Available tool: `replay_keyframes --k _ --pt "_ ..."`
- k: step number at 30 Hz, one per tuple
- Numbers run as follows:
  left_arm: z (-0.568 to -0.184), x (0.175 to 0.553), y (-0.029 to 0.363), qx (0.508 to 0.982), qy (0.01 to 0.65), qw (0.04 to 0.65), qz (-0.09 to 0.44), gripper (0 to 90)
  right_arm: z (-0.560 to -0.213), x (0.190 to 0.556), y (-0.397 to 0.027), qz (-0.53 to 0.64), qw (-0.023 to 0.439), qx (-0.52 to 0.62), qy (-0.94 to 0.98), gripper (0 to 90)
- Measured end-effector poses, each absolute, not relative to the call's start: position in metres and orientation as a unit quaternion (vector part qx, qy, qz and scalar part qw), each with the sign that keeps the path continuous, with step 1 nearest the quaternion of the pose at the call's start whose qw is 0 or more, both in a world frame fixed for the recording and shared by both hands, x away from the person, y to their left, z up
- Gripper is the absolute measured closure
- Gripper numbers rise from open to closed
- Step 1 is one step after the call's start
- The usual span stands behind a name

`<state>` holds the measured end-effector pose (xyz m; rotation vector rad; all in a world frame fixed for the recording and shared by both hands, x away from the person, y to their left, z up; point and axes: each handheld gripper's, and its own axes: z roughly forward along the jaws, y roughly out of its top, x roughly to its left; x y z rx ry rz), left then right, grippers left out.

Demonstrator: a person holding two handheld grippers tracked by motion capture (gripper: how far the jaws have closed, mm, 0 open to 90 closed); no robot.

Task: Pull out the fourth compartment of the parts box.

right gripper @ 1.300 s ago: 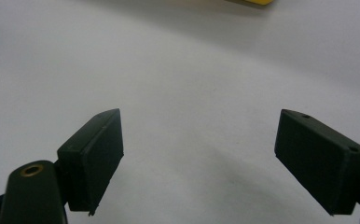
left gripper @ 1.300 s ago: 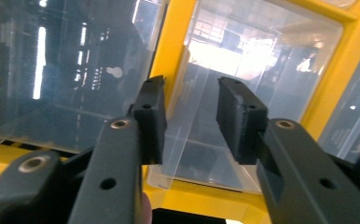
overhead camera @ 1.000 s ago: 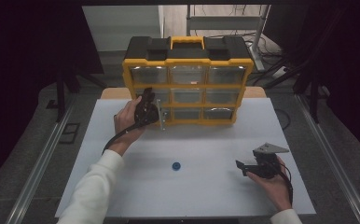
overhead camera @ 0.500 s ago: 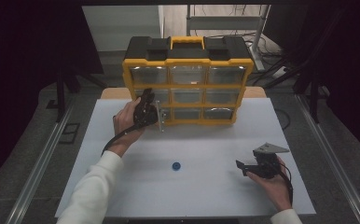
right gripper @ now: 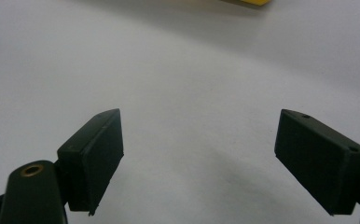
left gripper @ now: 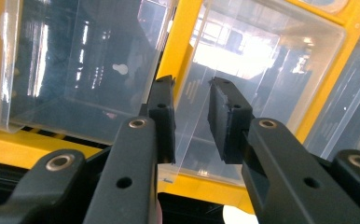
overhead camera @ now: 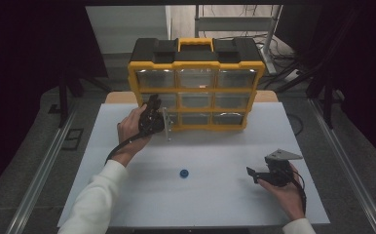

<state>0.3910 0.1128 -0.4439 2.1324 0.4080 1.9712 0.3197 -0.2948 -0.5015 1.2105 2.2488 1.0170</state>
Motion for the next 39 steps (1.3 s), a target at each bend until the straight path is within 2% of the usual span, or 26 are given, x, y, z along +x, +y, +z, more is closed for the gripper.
replay_keyframes --k 39 --pt "-0.442 0.367 0.116 0.723 0.14 0.12 0.665 72.9 -0.501 0.319 -0.294 0.362 0.197 0.432 0.803 15.8"
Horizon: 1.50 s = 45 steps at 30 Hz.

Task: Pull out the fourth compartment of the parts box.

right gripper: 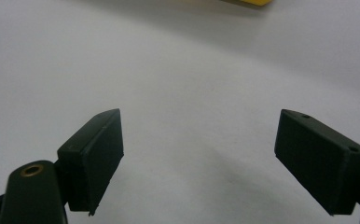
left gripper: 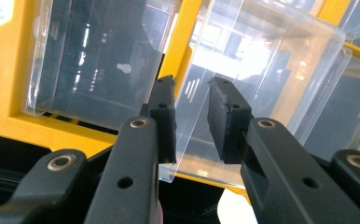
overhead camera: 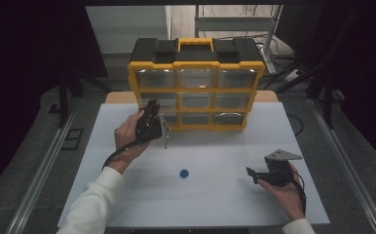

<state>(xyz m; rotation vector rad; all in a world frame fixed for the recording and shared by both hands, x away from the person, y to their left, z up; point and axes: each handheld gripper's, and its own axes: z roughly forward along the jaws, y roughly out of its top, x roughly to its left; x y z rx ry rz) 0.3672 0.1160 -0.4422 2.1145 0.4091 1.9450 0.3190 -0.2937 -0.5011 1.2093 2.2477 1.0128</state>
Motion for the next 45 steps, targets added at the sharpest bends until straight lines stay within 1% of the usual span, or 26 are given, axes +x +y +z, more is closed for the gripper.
replay_keyframes --k 45 --pt "-0.444 0.347 0.117 0.719 0.136 0.129 0.669 72.8 -0.501 0.319 -0.294 0.36 0.198 0.432 0.803 15.7"
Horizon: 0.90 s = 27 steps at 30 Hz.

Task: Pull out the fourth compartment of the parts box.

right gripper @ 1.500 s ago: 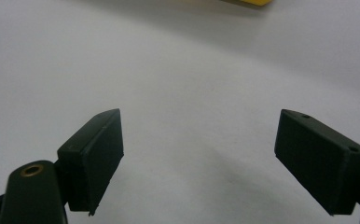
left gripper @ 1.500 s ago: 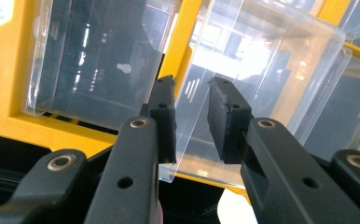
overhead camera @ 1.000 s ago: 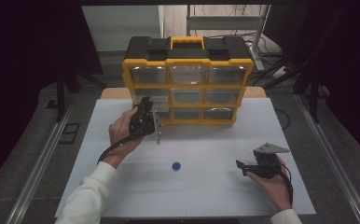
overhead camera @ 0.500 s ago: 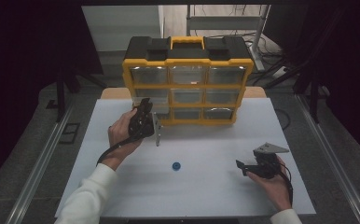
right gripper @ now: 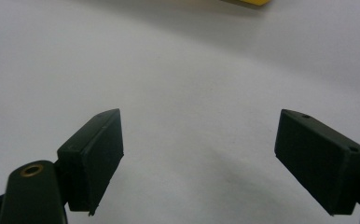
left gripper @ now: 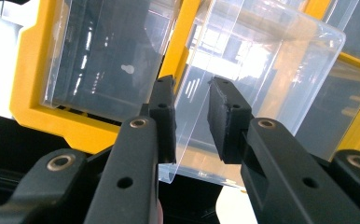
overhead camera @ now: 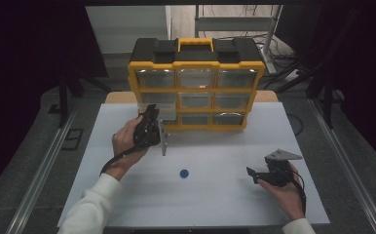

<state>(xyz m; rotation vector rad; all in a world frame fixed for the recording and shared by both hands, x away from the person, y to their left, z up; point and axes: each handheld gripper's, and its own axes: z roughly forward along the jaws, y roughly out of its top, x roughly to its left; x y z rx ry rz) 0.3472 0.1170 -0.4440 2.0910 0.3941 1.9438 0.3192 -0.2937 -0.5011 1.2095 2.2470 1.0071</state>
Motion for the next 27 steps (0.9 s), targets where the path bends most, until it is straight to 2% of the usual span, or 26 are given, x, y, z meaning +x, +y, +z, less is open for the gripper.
replay_keyframes --k 27 --pt "-0.443 0.334 0.117 0.725 0.118 0.121 0.667 72.5 -0.5 0.319 -0.294 0.362 0.201 0.433 0.8 15.6"
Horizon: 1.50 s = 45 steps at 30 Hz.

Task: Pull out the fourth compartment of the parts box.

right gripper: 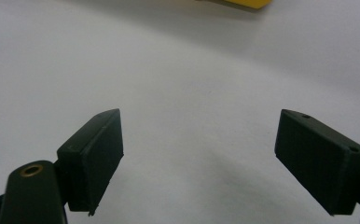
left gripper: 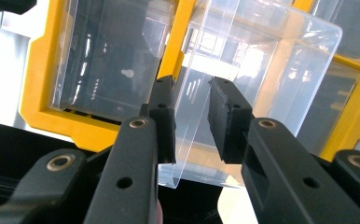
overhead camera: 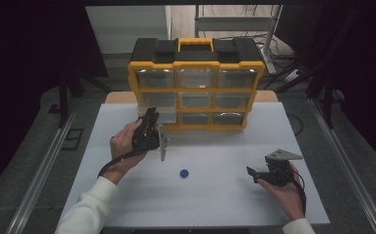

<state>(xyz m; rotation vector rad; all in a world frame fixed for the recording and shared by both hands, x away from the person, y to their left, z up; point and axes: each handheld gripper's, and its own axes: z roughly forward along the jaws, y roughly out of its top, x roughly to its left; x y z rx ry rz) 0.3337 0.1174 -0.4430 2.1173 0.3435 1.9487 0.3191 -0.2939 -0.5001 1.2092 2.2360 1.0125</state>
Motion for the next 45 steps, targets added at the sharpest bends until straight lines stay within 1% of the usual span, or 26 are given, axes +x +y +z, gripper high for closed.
replay_keyframes --k 45 --pt "-0.445 0.313 0.123 0.73 0.116 0.139 0.659 71.7 -0.501 0.319 -0.294 0.357 0.204 0.432 0.803 15.6"
